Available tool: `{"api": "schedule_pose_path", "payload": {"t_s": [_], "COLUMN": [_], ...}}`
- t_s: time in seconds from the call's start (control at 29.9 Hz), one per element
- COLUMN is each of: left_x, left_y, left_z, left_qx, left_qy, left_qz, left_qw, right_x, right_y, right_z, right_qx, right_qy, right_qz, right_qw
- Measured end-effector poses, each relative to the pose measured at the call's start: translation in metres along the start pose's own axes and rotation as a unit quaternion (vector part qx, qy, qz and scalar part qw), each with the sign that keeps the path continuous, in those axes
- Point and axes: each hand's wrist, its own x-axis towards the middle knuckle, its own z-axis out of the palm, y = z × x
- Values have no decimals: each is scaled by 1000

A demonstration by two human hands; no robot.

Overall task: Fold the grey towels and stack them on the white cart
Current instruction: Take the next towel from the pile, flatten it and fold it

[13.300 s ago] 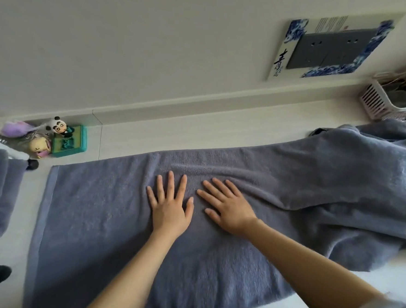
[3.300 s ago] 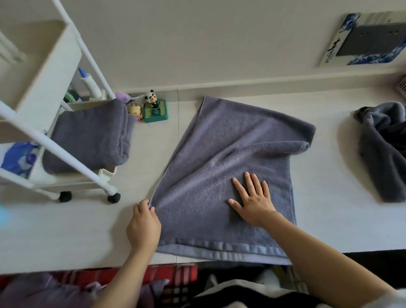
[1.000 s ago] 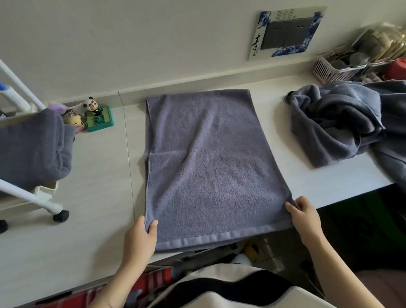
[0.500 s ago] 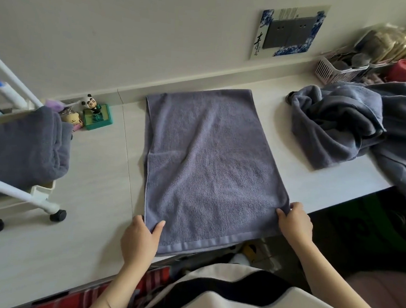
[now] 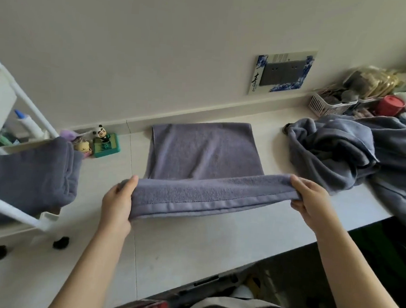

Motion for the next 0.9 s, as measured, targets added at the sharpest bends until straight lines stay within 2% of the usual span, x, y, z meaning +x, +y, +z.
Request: {"api": "schedule_pose_path", "payload": {"t_s": [0.07, 0.13, 0.17, 0.2, 0.23, 0.27, 0.3, 0.4, 0.47, 0.53, 0.6, 0.67, 0.73, 0.77, 0.83, 0.9], "left_x": [-12, -22, -25, -25, -22, -21, -20, -19, -13, -8, -6, -2, 4, 11, 29, 47], "left_y": [28, 36, 30, 18, 4, -7, -12, -17, -21, -22, -20, -16, -18, -23, -31, -39], "left_z": [1, -4, -6, -9, -14, -20, -25, -39, -44, -48, -54, -57, -53, -51, -45, -35], "left_qx": [-18, 9, 55, 111, 175, 241, 297, 377, 395, 412, 410, 323, 130, 27, -148, -238], "left_qy": [17, 17, 5, -18, -48, -75, -97, -136, -197, -246, -258, -240, -213, -185, -119, -68], "left_qz": [81, 106, 76, 36, 1, -17, -20, -3, 15, -9, -47, -97, -190, -230, -287, -325], "left_qw": [996, 994, 996, 993, 983, 967, 950, 916, 897, 878, 874, 910, 950, 955, 939, 913], "right_x": [-6, -13, -17, -18, -20, -21, -23, -26, -25, -22, -18, -12, 0, 7, 24, 42], "right_y": [-20, -30, -29, -26, -21, -16, -12, -3, -1, 0, 0, 2, 10, 14, 24, 36], "right_z": [5, 0, -5, -10, -16, -20, -21, -22, -18, -17, -18, -17, -13, -10, 1, 10], "right_qx": [40, -8, -107, -240, -353, -418, -440, -426, -439, -436, -406, -324, -186, -109, 45, 172], "right_qy": [35, 56, 42, 5, -38, -69, -83, -107, -133, -144, -159, -170, -145, -130, -123, -124], "right_qz": [-87, -125, -113, -74, -14, 41, 81, 132, 149, 162, 176, 199, 234, 251, 276, 282], "right_qw": [995, 990, 987, 968, 935, 905, 890, 889, 876, 873, 883, 909, 943, 953, 952, 936]}}
